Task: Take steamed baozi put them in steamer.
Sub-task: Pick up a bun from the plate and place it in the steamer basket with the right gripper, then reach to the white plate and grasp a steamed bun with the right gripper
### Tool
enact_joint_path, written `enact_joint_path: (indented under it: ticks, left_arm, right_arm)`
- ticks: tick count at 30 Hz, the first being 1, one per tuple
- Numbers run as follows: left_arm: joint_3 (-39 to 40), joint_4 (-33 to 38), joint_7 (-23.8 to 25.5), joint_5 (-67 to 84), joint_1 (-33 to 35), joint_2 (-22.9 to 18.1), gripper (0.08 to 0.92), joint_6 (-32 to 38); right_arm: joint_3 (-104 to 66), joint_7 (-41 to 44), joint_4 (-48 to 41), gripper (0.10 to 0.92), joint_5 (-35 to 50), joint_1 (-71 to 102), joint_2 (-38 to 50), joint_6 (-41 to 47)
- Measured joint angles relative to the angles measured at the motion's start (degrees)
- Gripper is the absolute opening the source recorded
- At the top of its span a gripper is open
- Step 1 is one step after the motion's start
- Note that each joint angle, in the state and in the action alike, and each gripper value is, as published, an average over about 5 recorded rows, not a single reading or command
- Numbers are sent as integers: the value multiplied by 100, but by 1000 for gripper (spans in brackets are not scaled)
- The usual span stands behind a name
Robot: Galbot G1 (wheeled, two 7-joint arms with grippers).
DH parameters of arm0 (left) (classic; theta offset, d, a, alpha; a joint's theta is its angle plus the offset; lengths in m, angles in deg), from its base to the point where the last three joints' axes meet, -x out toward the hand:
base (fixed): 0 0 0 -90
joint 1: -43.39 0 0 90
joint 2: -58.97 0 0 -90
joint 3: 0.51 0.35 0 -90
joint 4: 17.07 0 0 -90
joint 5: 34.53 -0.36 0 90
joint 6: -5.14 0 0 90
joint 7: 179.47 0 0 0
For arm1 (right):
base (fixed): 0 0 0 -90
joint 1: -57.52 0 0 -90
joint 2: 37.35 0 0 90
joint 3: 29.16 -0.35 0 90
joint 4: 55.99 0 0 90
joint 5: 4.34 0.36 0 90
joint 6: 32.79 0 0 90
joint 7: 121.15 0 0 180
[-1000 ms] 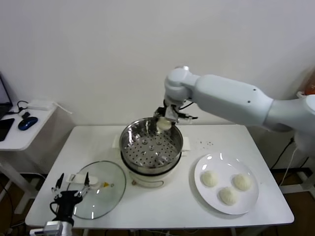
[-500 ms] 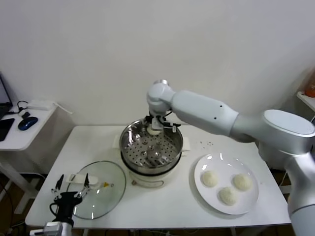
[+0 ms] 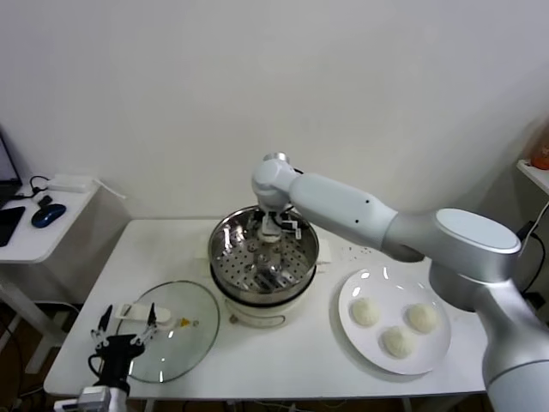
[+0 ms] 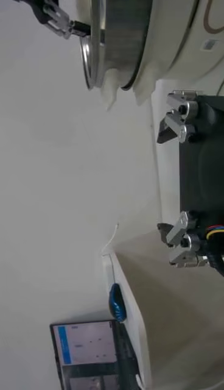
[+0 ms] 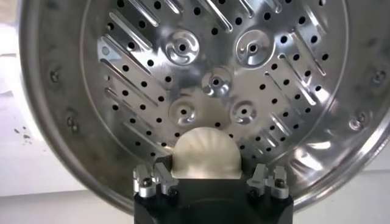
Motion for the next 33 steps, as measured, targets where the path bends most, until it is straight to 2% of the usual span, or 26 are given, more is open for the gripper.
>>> enact_joint_path:
  ticks: [7,14,21,27,33]
  left_arm:
    - [-3,-25,-1,7,-5,-3,823,2]
    - [-6,-31,-3,9,-11,-6,823,5]
    - [1,-31,-7,12,0,-24,823,17]
    - [10,15,-9,15,2,-40,823,7]
    - [31,47,-11,15,-5,-46,823,-16]
  right_arm:
    - [-67,-18,-119,730,-112,112,-86,-66]
    - [-123,-50,-159,817,-212,173,-119,-146]
    - [-186,-5,-65,823,-209,119,-47,-240]
    - [-16,110,361,823,302,-245,269,-174]
    - [422,192,976,823,1361,-908,931,186]
